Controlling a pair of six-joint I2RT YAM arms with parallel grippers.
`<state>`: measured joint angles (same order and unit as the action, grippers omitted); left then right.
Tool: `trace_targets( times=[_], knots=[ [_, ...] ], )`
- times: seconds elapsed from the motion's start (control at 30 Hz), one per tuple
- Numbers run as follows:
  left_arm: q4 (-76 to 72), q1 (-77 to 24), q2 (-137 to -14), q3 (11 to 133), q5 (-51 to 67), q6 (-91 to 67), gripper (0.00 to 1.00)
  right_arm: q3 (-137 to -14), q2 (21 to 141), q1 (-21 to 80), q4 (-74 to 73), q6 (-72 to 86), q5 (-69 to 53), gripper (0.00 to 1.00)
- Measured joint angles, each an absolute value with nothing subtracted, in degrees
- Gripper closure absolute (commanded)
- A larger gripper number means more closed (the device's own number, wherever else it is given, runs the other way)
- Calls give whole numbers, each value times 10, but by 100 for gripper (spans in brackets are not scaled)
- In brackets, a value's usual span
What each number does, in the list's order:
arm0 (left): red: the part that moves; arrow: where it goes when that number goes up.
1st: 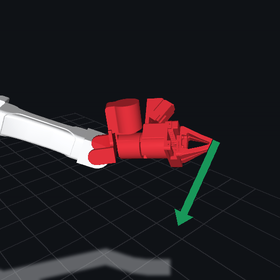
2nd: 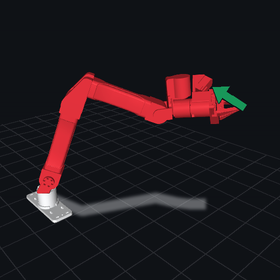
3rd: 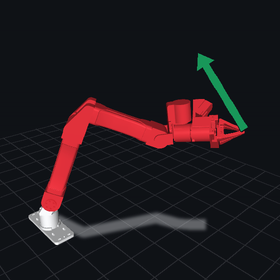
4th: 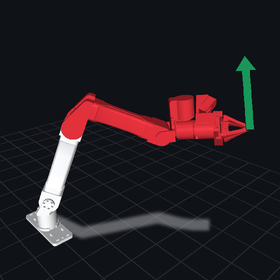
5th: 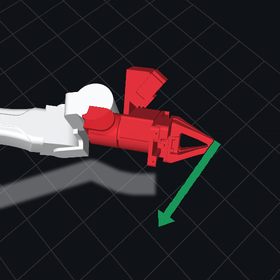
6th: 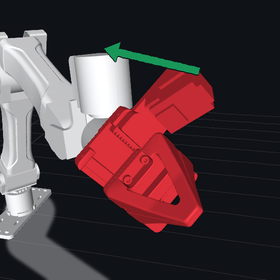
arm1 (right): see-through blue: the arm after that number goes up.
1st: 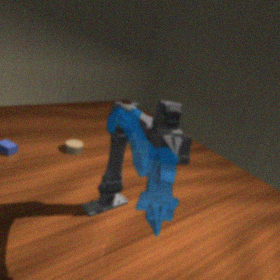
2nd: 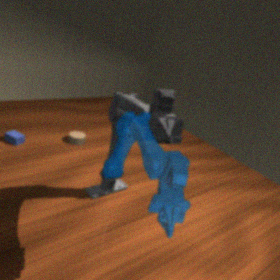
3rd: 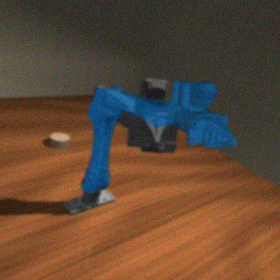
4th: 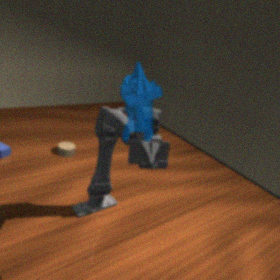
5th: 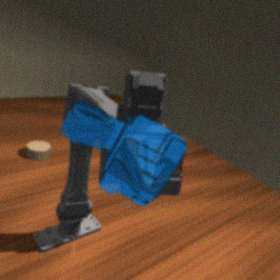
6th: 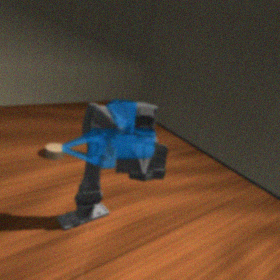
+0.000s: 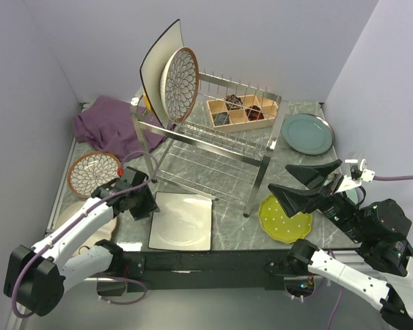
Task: Unload the plates from the dish rack
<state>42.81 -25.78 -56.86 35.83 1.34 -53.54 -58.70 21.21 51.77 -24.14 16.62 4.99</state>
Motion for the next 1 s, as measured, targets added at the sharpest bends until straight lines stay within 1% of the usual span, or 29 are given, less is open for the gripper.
trace_targets(
  times=[0.23, 0.33, 0.43, 0.47, 0.53, 0.57, 0.63, 0.67, 0.7, 0.77, 0.87, 1.0],
  knots=[
    [449, -255, -543, 385, -34, -546, 50, -587, 214, 518, -243, 171, 60, 0],
    [455, -255, -504, 418, -54, -540, 46, -578, 221, 518, -245, 194, 73, 1],
    [440, -254, -456, 463, -59, -520, 41, -540, 234, 518, -242, 237, 74, 0],
    [431, -254, -442, 474, -59, -514, 35, -518, 240, 518, -237, 254, 72, 0],
    [405, -254, -414, 490, -60, -498, 28, -467, 249, 520, -226, 289, 68, 0],
    [392, -254, -399, 493, -61, -489, 21, -421, 248, 525, -206, 315, 69, 0],
    [371, -254, -373, 494, -65, -474, 14, -351, 240, 536, -201, 356, 74, 0],
    [363, -254, -359, 494, -68, -466, 3, -315, 234, 548, -196, 379, 83, 0],
    [355, -254, -346, 494, -72, -459, 1, -285, 231, 563, -197, 398, 92, 0],
    [338, -254, -326, 493, -77, -444, 0, -244, 234, 605, -196, 432, 117, 0],
    [321, -254, -307, 492, -85, -427, 1, -225, 260, 695, -187, 484, 173, 0],
    [306, -254, -288, 489, -89, -410, 1, -236, 371, 834, -148, 554, 258, 0]
  ],
)
